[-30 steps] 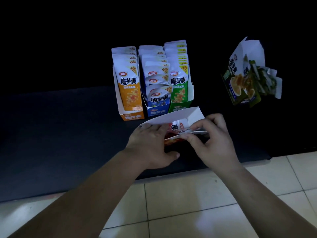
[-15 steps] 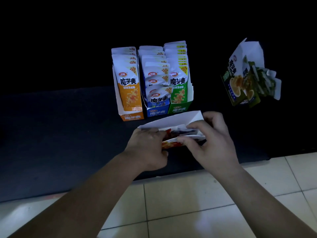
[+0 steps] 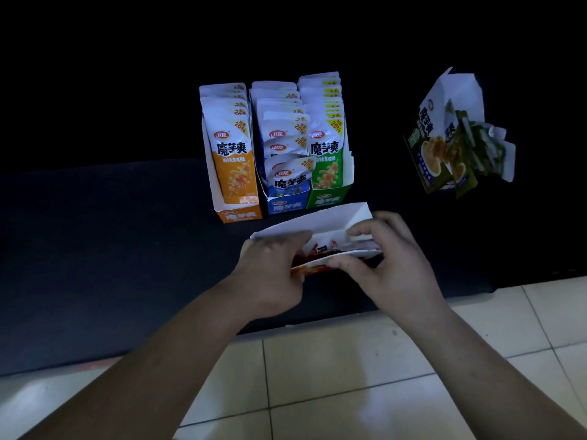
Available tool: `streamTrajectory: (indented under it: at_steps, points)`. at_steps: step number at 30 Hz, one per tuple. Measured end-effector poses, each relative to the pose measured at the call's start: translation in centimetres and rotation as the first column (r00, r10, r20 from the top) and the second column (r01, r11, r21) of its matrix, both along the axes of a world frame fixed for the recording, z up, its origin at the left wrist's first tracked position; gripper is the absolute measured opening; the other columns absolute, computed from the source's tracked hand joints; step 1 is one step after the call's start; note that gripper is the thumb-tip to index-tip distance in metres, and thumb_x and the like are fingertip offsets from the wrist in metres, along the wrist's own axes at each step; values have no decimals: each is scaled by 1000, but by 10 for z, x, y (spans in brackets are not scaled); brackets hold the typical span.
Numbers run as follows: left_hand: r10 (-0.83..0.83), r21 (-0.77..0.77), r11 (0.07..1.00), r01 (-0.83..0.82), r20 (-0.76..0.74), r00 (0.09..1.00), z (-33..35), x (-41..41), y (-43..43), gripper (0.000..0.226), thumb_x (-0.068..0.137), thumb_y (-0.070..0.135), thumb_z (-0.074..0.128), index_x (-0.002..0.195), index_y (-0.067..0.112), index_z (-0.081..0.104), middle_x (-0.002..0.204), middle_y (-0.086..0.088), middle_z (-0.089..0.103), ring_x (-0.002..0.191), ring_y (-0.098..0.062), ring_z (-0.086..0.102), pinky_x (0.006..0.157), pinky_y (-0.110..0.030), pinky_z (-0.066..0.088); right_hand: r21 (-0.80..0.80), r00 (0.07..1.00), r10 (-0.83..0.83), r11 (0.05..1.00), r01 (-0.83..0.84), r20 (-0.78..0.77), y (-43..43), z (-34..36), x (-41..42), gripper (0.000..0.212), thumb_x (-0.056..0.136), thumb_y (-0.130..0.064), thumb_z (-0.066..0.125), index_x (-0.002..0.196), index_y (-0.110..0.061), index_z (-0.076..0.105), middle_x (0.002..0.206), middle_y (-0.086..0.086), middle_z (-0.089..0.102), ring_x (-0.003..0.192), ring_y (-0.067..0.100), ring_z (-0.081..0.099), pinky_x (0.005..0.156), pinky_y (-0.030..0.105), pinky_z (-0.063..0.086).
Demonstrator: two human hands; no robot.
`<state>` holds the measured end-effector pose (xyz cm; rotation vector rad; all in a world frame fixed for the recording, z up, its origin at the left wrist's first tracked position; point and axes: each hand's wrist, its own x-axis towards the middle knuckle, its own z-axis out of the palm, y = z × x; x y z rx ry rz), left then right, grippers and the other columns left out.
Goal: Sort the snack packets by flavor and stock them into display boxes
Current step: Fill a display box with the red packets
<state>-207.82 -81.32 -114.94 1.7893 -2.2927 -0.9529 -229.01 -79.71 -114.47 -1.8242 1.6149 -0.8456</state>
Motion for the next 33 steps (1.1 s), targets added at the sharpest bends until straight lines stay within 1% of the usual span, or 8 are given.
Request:
streamTrajectory:
  at_steps: [6, 9, 12, 15, 19, 25, 30, 33]
  points:
    - [28, -151, 987, -57, -186, 982, 3, 9, 5, 55, 77, 31, 75, 131, 39, 65, 113, 23, 64, 110, -2, 60, 104, -41, 42, 70, 990, 133, 988, -135, 44, -10, 13, -10, 16, 87, -31, 79, 96, -27, 67, 126, -21, 47, 111, 8, 60, 85, 39, 55]
    - [52, -59, 995, -76, -333, 942, 7, 17, 1, 40, 78, 16, 81, 115, 32, 75, 106, 21, 58, 101, 4, 61, 92, -17, 49, 38, 988, 142, 989, -140, -67, -12, 14, -13, 14, 88, -31, 74, 95, -28, 63, 128, -23, 46, 100, 10, 61, 75, 49, 56]
    - [-11, -25, 1000, 5, -250, 968, 13, 20, 1, 30, 83, 13, 76, 100, 37, 72, 112, 18, 65, 104, 0, 62, 89, -14, 49, -39, 989, 76, 996, -81, -124, -14, 12, -12, 16, 86, -35, 67, 99, -27, 61, 127, -20, 49, 95, 12, 61, 67, 48, 56]
    - [-38, 40, 998, 45, -174, 984, 15, 12, 6, 40, 90, 18, 70, 122, 40, 63, 115, 17, 71, 109, -4, 64, 101, -30, 49, -52, 988, 49, 997, -57, -144, -16, 9, -11, 19, 87, -38, 66, 102, -27, 62, 125, -16, 51, 93, 12, 61, 64, 47, 56]
    - [-39, -63, 997, 34, -80, 996, 8, 3, 14, 50, 93, 19, 67, 139, 38, 57, 128, 14, 65, 120, -9, 57, 107, -29, 37, -52, 984, 4, 999, -14, -177, -13, 6, -8, 22, 90, -30, 71, 110, -29, 63, 128, -15, 52, 93, 10, 61, 63, 44, 56]
    - [47, 30, 999, -45, -66, 997, 7, -4, 15, 67, 92, 17, 65, 150, 38, 40, 137, 16, 62, 124, -9, 60, 117, -30, 29, -13, 1000, -25, 1000, 25, -7, -4, 3, -11, 30, 86, -17, 75, 113, -24, 64, 120, -13, 56, 101, 8, 62, 75, 44, 58]
    - [-9, 62, 998, 5, 69, 998, 13, -14, 9, 41, 98, 25, 53, 137, 40, 53, 122, 11, 63, 124, -11, 52, 107, -31, 21, 8, 990, -118, 993, 117, 75, 3, -8, -12, 38, 86, -19, 80, 120, -25, 63, 115, -13, 64, 102, 9, 67, 78, 44, 59]
    - [-31, 177, 984, 20, 63, 998, 17, -16, 10, 41, 105, 33, 43, 145, 43, 41, 133, 8, 63, 137, -14, 42, 118, -30, 3, 47, 978, -151, 988, 146, 142, 6, -14, -13, 47, 88, -19, 80, 129, -32, 60, 117, -12, 68, 107, 11, 68, 82, 46, 60]
